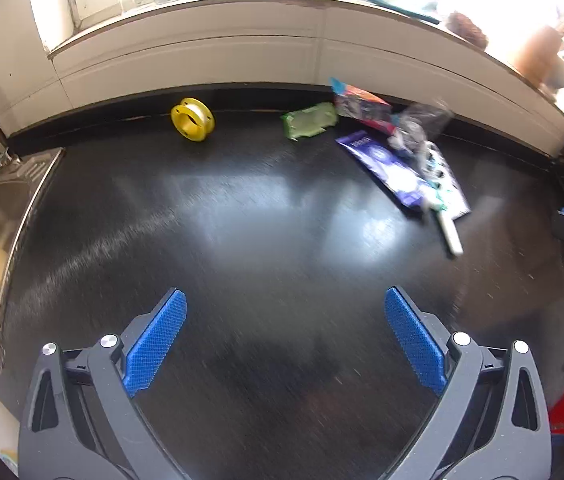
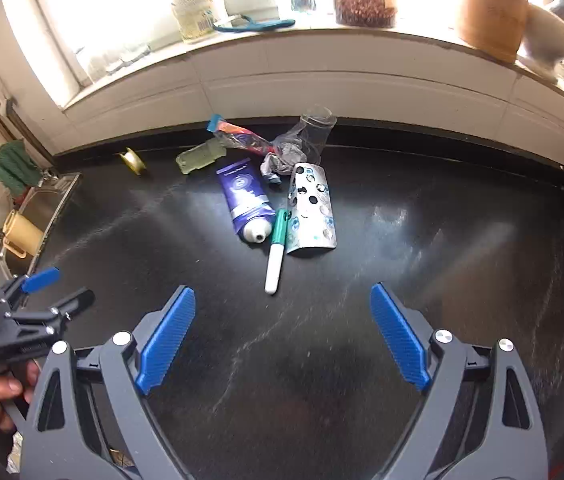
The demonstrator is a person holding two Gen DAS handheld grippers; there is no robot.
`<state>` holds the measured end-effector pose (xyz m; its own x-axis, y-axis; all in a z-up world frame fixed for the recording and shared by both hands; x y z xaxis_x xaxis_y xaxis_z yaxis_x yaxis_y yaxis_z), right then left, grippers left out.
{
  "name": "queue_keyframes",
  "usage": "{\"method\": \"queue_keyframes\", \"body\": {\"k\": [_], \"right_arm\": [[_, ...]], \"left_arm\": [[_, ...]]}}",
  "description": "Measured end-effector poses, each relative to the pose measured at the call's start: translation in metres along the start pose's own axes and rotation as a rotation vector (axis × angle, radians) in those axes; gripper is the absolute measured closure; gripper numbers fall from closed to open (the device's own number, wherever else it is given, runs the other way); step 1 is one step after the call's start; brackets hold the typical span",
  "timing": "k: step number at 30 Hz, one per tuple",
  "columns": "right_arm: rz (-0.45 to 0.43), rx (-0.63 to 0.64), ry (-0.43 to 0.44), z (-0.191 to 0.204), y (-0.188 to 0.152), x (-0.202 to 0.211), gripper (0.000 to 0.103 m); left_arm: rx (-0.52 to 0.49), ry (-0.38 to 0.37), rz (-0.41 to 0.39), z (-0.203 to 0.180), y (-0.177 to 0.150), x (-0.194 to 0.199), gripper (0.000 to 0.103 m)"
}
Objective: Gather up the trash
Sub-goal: 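Move both open tools back over the countertop, then grasp the yellow tape roll with the left tool while the right tool grasps the blister packet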
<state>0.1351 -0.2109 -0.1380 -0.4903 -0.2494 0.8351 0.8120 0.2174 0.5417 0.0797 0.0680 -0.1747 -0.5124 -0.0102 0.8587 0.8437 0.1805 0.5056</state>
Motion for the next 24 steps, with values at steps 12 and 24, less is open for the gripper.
{"method": "queue_keyframes", "body": {"k": [12, 24], "right_arm": [[0.109, -0.020, -0.003, -0.031, 0.053, -0.104, 0.017], [0.191, 0.031, -0.074, -0.036, 0.074, -0.172, 0.032]], "left_arm": [[-0.065, 0.097, -0.008, 0.068, 0.119, -0.126, 0.007], [-0.134, 0.065, -0.021, 0.085, 0.174, -0.193, 0.007]]}}
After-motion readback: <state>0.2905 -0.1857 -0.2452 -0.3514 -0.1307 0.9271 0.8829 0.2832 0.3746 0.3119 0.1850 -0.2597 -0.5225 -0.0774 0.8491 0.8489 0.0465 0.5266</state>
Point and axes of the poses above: each gripper's, at about its wrist camera, not at the fingertips, and x roughly against the way its jaws point, z to its left, y to its top, the point moved 6 cm from there along -x, roughly the way its jaws point, and after that the axes turned 7 degrees about x, right-handed, at the moved point
